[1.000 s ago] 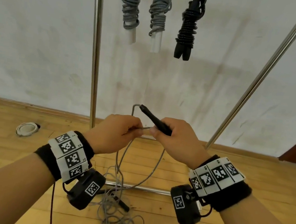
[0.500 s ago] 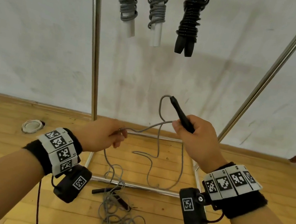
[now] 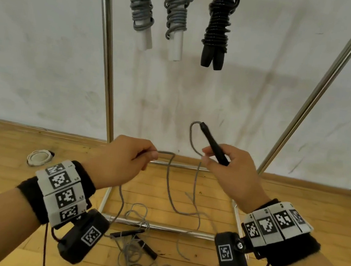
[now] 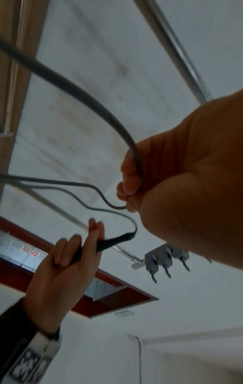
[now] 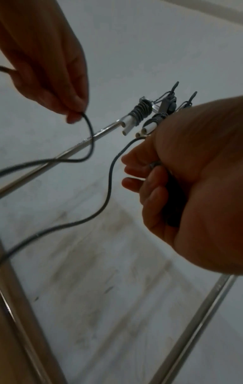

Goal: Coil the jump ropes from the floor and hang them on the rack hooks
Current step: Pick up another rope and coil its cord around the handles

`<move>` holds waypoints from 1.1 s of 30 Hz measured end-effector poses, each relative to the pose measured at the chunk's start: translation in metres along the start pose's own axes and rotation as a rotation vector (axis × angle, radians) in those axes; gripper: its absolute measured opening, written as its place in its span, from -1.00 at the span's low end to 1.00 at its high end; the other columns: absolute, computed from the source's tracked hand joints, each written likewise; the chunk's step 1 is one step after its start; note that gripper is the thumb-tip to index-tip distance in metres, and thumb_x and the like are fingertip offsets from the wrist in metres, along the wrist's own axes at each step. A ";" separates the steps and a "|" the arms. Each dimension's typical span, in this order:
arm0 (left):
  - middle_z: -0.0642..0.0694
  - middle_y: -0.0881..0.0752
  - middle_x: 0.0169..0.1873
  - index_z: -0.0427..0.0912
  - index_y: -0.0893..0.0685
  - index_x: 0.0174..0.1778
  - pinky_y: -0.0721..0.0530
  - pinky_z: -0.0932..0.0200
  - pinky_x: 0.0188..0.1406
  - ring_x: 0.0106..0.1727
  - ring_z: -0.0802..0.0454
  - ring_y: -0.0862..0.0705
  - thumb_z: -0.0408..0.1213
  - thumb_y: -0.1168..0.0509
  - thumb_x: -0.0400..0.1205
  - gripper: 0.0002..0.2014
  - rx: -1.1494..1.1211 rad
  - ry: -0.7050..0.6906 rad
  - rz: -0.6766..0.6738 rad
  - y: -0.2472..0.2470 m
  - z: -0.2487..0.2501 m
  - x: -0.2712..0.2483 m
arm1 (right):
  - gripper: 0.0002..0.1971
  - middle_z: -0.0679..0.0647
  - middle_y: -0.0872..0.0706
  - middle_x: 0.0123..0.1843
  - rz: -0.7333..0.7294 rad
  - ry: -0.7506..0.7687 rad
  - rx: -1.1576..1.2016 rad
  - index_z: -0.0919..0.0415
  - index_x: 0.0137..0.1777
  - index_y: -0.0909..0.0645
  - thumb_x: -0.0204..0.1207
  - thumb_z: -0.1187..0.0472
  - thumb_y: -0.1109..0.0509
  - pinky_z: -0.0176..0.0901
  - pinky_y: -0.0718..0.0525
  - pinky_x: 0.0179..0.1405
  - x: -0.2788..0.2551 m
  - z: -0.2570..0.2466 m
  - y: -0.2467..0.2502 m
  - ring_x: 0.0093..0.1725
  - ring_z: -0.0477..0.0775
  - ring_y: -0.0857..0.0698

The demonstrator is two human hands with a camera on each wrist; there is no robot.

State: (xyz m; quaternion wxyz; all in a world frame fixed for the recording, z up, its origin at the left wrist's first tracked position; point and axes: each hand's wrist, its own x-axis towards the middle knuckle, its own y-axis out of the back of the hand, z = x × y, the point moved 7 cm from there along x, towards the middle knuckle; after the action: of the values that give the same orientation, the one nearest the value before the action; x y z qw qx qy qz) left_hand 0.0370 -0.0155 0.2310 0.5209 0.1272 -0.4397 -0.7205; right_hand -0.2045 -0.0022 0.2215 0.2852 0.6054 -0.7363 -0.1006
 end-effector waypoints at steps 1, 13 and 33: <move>0.18 -0.71 -0.41 0.19 -0.62 -0.28 -0.51 0.44 -0.50 -0.51 0.22 -0.63 -0.11 -0.23 0.75 -0.73 -0.020 -0.024 -0.002 -0.003 0.007 -0.002 | -0.91 -0.21 -0.75 -0.14 -0.050 0.008 0.016 -0.18 -0.07 -0.75 0.46 0.04 -0.56 -0.48 -0.54 -0.43 -0.003 -0.004 -0.009 -0.35 -0.24 -0.68; -0.01 -0.71 -0.36 0.03 -0.62 -0.17 -0.55 0.27 -0.33 -0.33 0.11 -0.64 -0.07 -0.22 0.74 -0.81 -0.075 -0.012 -0.108 -0.016 -0.012 -0.003 | -0.83 -0.24 -0.52 -0.52 -0.196 0.107 0.060 0.08 -0.20 -0.61 0.59 0.07 -0.44 -0.43 -0.41 -0.52 -0.002 -0.032 -0.051 -0.54 -0.24 -0.43; 0.13 -0.54 -0.54 0.14 -0.65 -0.18 -0.46 0.46 -0.40 -0.46 0.33 -0.55 -0.09 -0.13 0.78 -0.74 0.088 0.042 -0.169 -0.010 -0.052 -0.018 | -0.88 -0.28 -0.75 -0.18 -0.077 0.034 -0.013 -0.15 -0.07 -0.74 0.47 0.12 -0.56 -0.56 -0.50 -0.42 0.007 -0.010 -0.041 -0.37 -0.29 -0.68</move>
State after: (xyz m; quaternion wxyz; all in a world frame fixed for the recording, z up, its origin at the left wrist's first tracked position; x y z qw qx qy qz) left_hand 0.0718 -0.0252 0.1879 0.4611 0.2017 -0.4478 -0.7390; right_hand -0.1650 -0.0170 0.2118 0.2975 0.6331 -0.7067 -0.1063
